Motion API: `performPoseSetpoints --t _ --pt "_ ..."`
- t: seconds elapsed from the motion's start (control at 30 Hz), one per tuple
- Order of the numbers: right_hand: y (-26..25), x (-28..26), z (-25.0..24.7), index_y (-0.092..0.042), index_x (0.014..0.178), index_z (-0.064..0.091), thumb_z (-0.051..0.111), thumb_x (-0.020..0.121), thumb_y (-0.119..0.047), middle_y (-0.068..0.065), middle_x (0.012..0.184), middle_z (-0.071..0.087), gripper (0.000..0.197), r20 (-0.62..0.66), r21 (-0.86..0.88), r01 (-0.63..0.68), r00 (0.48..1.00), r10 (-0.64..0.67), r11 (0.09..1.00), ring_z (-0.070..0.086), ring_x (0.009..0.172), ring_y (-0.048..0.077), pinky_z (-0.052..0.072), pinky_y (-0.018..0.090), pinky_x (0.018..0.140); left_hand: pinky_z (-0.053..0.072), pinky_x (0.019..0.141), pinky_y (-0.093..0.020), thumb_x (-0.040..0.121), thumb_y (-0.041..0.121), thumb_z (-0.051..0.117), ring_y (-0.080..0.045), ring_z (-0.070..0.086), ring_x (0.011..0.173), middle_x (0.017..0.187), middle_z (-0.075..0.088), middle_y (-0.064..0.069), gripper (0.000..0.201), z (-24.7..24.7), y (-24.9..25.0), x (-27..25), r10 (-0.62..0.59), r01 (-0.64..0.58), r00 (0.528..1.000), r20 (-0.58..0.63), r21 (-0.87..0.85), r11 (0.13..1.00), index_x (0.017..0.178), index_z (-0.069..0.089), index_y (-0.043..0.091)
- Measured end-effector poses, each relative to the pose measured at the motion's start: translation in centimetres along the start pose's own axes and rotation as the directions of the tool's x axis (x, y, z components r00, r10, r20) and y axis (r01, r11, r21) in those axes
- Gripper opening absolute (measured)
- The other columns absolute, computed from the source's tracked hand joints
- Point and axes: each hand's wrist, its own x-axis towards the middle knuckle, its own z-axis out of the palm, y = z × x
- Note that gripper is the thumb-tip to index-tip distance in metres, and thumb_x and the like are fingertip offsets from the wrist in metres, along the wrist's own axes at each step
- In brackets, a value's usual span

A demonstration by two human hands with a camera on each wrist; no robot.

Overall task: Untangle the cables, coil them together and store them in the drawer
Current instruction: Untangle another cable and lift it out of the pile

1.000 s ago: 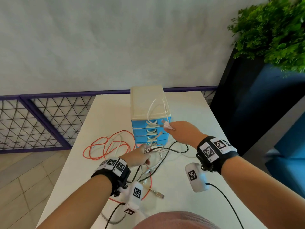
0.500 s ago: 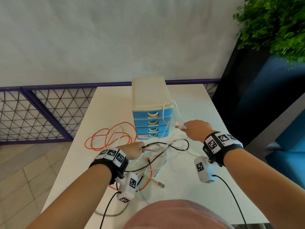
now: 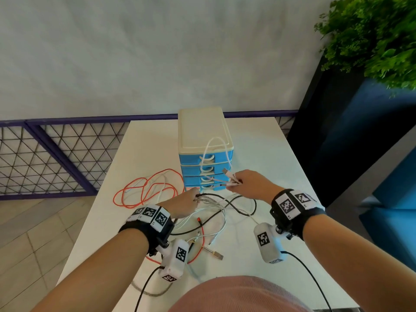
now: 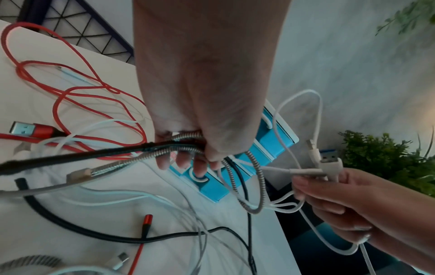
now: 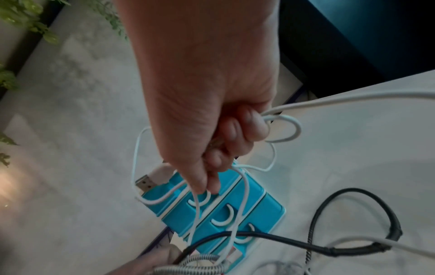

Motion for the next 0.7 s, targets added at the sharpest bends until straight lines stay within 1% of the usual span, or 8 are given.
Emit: performPoseSetpoints --t 0.07,0.1,0.2,0.3,0.4,0.5,0.6,0.7 --pt "-0.1 0.0 0.6 -0.013 0.095 0.064 0.055 0.094 -0.034 -0.002 0.086 0.059 0.023 -0.012 0.016 0.027 1.000 -0.026 1.000 0.055 0.080 0.017 0.038 0.027 0.068 0.042 0.077 -0.031 0.096 0.004 0.030 -0.014 0.043 0.079 0.093 0.047 -0.005 0.017 0.1 -0.7 -0.2 0.038 -0.038 0.999 -0.013 -0.051 0.998 0.104 0.044 0.006" --pt "0.0 0.1 0.8 -0.015 0.101 0.065 0.055 0.094 -0.033 -0.002 0.091 0.060 0.022 -0.012 0.025 0.025 1.000 -0.024 0.999 0.056 0.084 0.017 0.039 0.026 0.071 0.043 0.080 -0.033 0.096 0.004 0.029 -0.015 0.046 0.083 0.101 0.050 -0.006 0.018 0.2 -1.2 -0.3 0.043 -0.044 0.999 -0.015 -0.076 0.996 0.105 0.045 0.007" --pt "0.2 0.1 1.5 -0.018 0.111 0.063 0.065 0.086 -0.033 -0.003 0.105 0.065 0.029 0.017 0.075 -0.008 1.000 0.007 0.997 0.058 0.092 0.015 0.041 0.025 0.078 0.041 0.074 -0.023 0.095 0.002 0.029 -0.008 0.060 0.090 0.117 0.054 -0.007 0.027 0.5 -1.5 -0.5 0.037 -0.039 0.999 -0.015 -0.217 0.975 0.113 0.046 0.010" --pt "0.2 -0.1 2.1 -0.022 0.114 0.060 0.072 0.080 -0.037 -0.009 0.102 0.059 0.039 0.063 0.088 -0.040 0.997 0.034 0.995 0.055 0.092 0.012 0.039 0.024 0.077 0.039 0.063 -0.016 0.094 -0.001 0.032 -0.007 0.061 0.077 0.101 0.062 -0.003 0.028 0.4 -0.6 -0.8 0.021 -0.039 0.999 -0.047 -0.400 0.916 0.110 0.050 0.014" --pt "0.2 -0.4 2.5 -0.023 0.119 0.058 0.076 0.074 -0.048 -0.010 0.106 0.060 0.054 0.100 0.080 -0.060 0.994 0.051 0.995 0.057 0.096 0.012 0.044 0.027 0.082 0.041 0.066 -0.020 0.098 0.002 0.034 -0.005 0.064 0.074 0.090 0.067 0.003 0.027 0.1 -0.2 -1.1 0.020 -0.066 0.996 -0.090 -0.548 0.834 0.101 0.056 0.018" --pt "0.0 -0.9 2.9 -0.025 0.121 0.055 0.075 0.072 -0.055 -0.010 0.112 0.063 0.061 0.100 0.099 -0.049 0.994 0.039 0.994 0.057 0.097 0.012 0.045 0.029 0.085 0.045 0.077 -0.026 0.099 0.004 0.035 -0.005 0.068 0.080 0.095 0.069 -0.001 0.025 -0.1 -0.2 -1.0 0.020 -0.071 0.996 -0.087 -0.640 0.765 0.104 0.058 0.013" --pt "-0.3 -1.1 3.0 -0.030 0.119 0.051 0.072 0.072 -0.060 -0.013 0.103 0.061 0.060 0.062 0.150 -0.062 0.997 0.053 0.987 0.056 0.092 0.011 0.045 0.028 0.081 0.046 0.075 -0.025 0.100 0.002 0.033 -0.005 0.066 0.077 0.100 0.066 -0.004 0.027 -0.3 -0.2 -0.7 0.021 -0.066 0.997 -0.076 -0.664 0.745 0.114 0.055 0.006" --pt "-0.5 -1.2 2.9 -0.028 0.109 0.049 0.065 0.075 -0.064 -0.014 0.091 0.056 0.052 -0.033 0.058 -0.059 0.998 0.061 0.997 0.055 0.084 0.012 0.042 0.029 0.071 0.042 0.069 -0.026 0.100 0.002 0.031 -0.011 0.059 0.071 0.095 0.063 -0.004 0.026 -0.3 -0.5 -0.4 0.042 -0.084 0.996 -0.080 -0.633 0.770 0.116 0.052 0.000"
